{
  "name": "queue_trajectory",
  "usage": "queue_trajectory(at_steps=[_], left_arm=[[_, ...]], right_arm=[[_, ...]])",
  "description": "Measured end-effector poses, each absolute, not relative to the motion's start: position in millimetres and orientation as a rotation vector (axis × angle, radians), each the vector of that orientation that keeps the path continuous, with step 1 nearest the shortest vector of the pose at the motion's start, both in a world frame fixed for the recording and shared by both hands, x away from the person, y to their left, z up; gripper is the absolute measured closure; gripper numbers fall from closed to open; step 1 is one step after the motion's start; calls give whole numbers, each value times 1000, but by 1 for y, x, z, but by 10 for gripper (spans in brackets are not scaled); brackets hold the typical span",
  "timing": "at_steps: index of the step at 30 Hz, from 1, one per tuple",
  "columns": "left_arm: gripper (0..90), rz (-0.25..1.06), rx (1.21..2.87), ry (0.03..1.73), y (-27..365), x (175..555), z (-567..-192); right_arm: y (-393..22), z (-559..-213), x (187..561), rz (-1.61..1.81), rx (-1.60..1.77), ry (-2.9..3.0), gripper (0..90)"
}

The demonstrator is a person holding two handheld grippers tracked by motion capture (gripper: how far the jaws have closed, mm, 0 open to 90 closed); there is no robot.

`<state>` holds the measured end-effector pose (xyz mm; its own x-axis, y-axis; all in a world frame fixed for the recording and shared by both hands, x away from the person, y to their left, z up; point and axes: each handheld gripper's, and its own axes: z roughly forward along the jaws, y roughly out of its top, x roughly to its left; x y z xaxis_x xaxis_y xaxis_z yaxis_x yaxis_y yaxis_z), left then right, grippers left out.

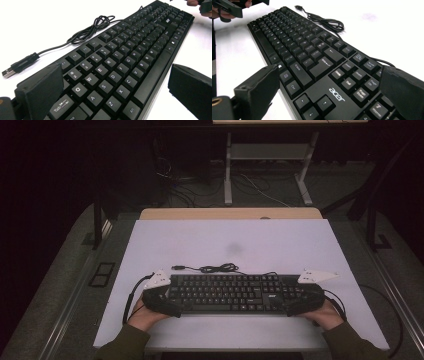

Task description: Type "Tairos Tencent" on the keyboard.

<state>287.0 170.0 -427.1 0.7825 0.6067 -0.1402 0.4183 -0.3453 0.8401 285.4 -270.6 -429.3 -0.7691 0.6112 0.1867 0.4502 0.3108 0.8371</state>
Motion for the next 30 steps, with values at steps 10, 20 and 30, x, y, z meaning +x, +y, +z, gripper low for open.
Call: queue_trajectory(at_steps=[10,20,30], left_arm=[[0,234,1987,764,166,289,-427],[0,231,1988,759,161,292,-428],[0,231,1989,758,160,293,-427]], right_arm=[[-261,-429,289,1459,972,2413,32],[-253,-428,292,1467,958,2428,32],[-247,-427,297,1473,947,2432,32]])
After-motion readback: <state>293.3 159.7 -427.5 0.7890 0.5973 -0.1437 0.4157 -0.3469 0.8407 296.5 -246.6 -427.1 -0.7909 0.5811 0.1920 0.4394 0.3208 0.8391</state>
